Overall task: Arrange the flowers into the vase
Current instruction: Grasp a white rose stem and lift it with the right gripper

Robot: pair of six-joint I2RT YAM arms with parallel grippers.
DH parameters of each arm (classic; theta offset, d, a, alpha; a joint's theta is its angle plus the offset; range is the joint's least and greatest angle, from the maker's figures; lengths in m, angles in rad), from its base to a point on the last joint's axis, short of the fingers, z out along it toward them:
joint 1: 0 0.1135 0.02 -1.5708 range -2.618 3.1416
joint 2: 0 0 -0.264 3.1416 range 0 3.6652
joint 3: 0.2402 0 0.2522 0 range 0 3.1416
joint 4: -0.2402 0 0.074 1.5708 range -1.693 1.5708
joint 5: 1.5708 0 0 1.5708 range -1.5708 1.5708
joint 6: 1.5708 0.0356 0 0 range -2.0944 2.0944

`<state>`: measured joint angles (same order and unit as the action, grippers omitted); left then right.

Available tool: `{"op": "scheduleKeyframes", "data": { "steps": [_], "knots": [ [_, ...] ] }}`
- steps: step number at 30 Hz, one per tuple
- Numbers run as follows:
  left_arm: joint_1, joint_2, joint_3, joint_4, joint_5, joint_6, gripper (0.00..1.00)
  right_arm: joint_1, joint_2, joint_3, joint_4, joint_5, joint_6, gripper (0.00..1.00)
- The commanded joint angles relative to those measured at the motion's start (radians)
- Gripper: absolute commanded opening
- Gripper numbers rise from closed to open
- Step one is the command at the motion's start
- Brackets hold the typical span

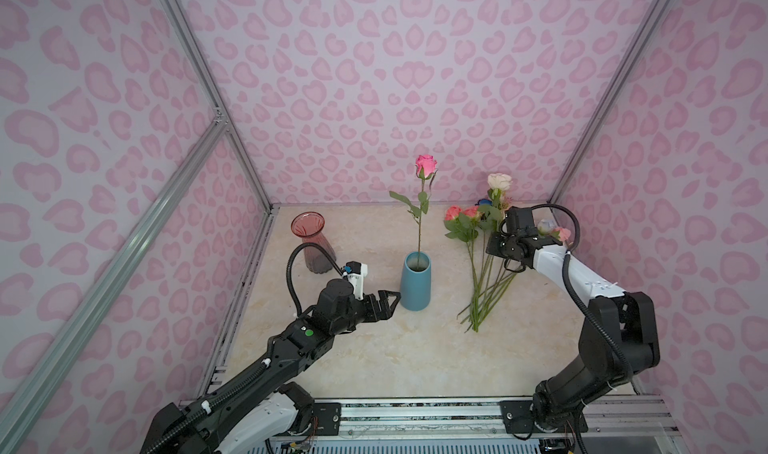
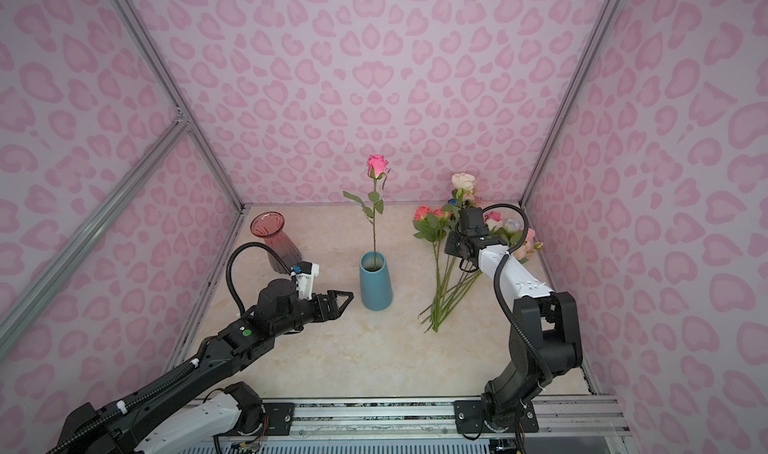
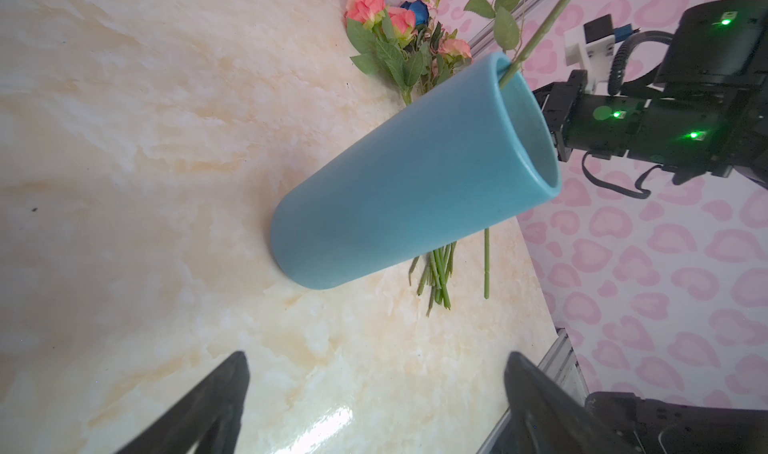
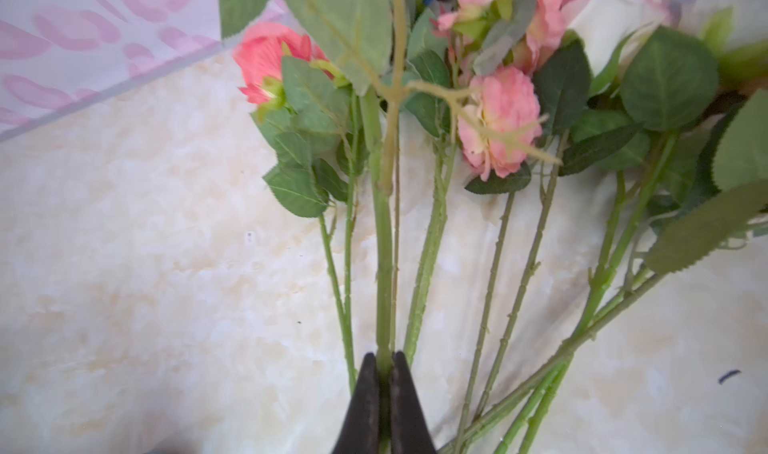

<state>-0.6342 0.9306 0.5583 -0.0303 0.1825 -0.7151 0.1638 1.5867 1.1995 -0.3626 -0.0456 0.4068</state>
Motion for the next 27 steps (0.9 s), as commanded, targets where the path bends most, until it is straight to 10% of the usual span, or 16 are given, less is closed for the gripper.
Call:
{"op": "scheduleKeyframes", "data": {
  "steps": [1, 27],
  "knots": [
    [0.002, -0.033, 0.016, -0.029, -0.042, 0.02, 0.97, 0.024, -0.057, -0.02, 0.055, 0.005, -0.002, 0.04],
    [0.004, -0.604, -0.061, -0.318, -0.646, -0.156, 0.98, 0.44, -0.442, -0.01, 0.471, 0.303, -0.167, 0.04]
  ]
}}
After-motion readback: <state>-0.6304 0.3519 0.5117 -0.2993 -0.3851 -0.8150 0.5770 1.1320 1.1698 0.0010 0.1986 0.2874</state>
